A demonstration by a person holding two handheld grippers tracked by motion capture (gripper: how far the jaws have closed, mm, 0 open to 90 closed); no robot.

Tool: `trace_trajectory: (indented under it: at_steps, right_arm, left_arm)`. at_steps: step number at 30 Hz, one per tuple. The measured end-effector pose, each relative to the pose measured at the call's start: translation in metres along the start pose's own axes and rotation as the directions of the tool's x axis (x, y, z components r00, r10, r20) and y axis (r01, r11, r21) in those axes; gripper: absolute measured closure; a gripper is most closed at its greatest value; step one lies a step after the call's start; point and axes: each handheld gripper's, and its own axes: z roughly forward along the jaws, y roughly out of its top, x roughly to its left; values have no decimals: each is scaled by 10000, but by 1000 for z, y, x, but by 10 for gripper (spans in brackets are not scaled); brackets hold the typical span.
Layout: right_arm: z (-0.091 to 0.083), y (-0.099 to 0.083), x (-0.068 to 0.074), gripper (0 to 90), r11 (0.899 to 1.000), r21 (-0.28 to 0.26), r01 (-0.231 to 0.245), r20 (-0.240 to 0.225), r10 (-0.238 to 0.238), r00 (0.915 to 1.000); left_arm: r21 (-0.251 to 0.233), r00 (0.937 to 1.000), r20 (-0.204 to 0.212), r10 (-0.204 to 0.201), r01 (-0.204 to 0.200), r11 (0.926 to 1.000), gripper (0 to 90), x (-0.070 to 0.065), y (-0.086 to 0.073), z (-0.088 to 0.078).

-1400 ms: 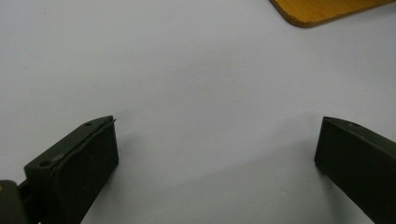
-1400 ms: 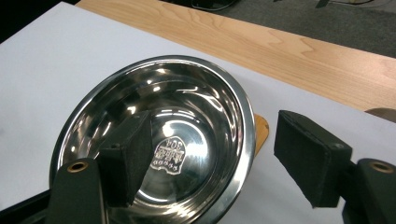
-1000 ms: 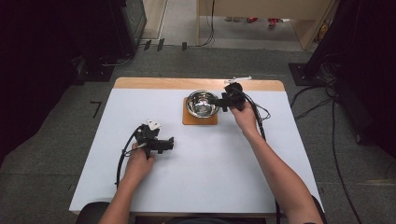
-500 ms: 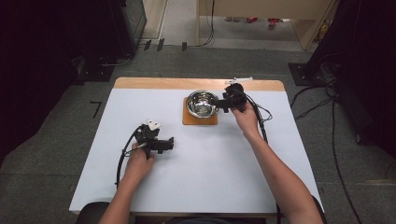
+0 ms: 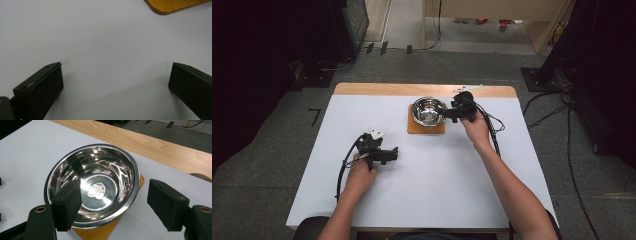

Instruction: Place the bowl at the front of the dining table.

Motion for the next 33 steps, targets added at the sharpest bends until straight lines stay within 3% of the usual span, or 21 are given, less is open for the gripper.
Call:
trace_trajectory:
  at_steps: [33]
  right_arm:
    - [-12,-18,15,274,9983,208,553,348,-560,9978]
  left_arm:
    - [2,10000,-2,2,-2,10000,0,0,0,0]
